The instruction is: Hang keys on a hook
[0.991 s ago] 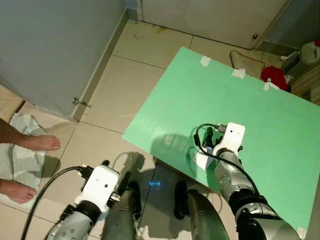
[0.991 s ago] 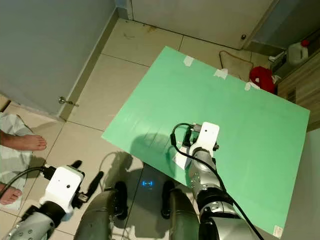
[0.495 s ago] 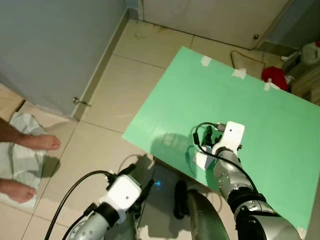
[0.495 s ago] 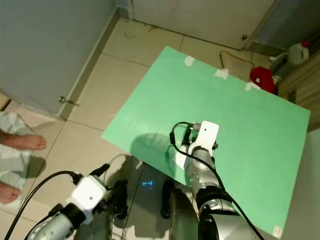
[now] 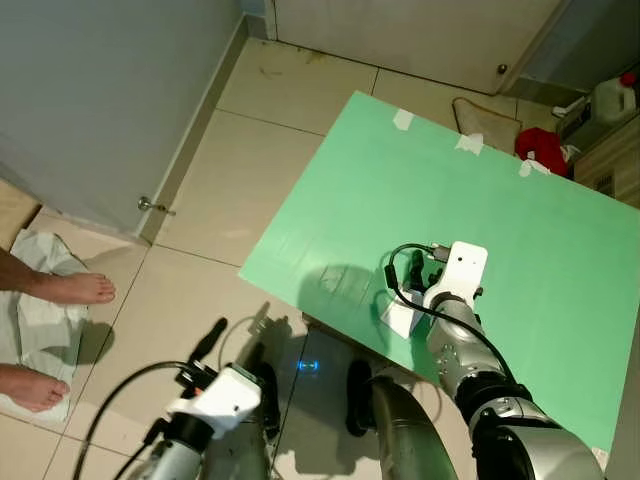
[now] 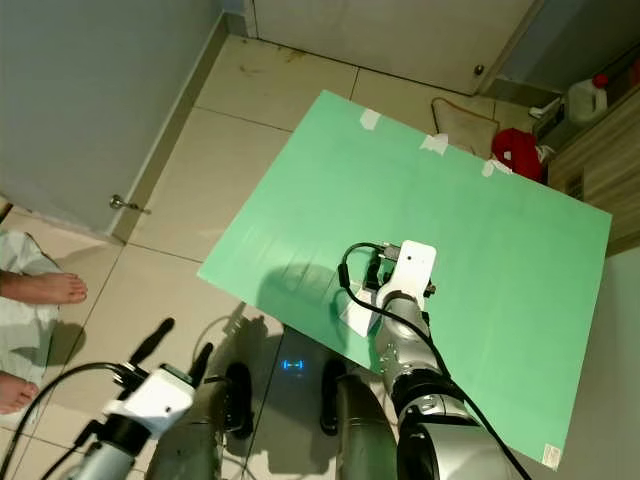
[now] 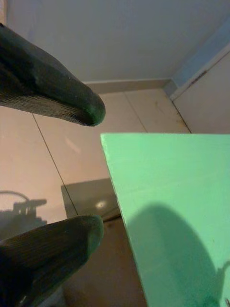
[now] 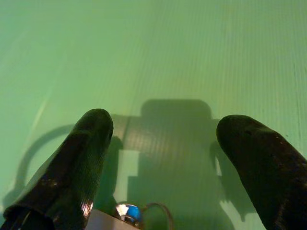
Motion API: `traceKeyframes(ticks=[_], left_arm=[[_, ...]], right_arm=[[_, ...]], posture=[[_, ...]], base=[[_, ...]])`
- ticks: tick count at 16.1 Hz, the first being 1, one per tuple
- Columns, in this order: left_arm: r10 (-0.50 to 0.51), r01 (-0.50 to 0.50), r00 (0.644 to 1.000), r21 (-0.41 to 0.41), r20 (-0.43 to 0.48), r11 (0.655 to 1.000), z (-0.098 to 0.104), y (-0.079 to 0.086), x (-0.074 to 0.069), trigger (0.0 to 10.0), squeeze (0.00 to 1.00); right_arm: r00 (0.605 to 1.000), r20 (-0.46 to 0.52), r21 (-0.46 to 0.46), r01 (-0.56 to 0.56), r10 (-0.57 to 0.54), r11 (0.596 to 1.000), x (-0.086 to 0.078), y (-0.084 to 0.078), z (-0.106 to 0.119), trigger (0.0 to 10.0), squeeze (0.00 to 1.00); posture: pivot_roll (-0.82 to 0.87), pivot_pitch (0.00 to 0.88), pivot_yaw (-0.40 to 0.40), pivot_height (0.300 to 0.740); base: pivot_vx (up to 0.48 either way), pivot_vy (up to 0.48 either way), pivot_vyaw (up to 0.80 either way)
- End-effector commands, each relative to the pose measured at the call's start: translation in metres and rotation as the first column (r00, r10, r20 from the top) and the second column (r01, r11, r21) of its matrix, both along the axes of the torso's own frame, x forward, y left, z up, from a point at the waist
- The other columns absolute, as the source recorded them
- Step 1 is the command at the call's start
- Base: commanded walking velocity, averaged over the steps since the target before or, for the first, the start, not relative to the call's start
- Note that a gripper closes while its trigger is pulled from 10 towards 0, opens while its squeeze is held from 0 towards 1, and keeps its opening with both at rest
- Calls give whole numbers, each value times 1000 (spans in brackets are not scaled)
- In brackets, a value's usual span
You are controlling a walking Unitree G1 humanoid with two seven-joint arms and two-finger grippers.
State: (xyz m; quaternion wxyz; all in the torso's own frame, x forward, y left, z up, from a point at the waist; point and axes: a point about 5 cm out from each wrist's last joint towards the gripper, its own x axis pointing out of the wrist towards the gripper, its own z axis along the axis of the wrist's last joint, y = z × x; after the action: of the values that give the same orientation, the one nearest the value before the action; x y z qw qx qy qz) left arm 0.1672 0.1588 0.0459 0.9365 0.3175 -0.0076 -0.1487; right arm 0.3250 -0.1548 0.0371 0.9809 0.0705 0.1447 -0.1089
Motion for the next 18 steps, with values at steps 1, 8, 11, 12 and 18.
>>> traceKeyframes(ticks=[1, 8, 11, 12, 18], left_arm=[[2, -3, 1000, -4, -26, 1000, -7, -2, -8, 10000, 0], [20, -20, 1000, -32, -6, 999, -5, 2, -12, 10000, 0], [19, -19, 1000, -28, -6, 999, -5, 3, -15, 10000, 0], [17, -17, 1000, -26, -10, 1000, -6, 3, -16, 10000, 0], [22, -22, 1000, -2, -18, 1000, -10, 5, -17, 10000, 0]], right_arm=[[998, -58, -9, 9, -9, 1000, -9, -4, -13, 10000, 0], [981, -172, 96, 105, -88, 990, -31, -9, -38, 10000, 0], [989, -146, 111, 5, 11, 994, -43, 11, -45, 10000, 0], [988, -150, 125, -3, 22, 992, -50, 16, -49, 10000, 0], [997, -22, 169, -73, 78, 983, -49, 31, -30, 10000, 0]], posture=[[164, 413, -56, 722], [179, 419, -47, 722], [174, 416, -48, 722], [171, 415, -48, 722], [162, 403, -52, 722]], base=[[0, 0, 0], [0, 0, 0], [0, 0, 0], [0, 0, 0], [0, 0, 0]])
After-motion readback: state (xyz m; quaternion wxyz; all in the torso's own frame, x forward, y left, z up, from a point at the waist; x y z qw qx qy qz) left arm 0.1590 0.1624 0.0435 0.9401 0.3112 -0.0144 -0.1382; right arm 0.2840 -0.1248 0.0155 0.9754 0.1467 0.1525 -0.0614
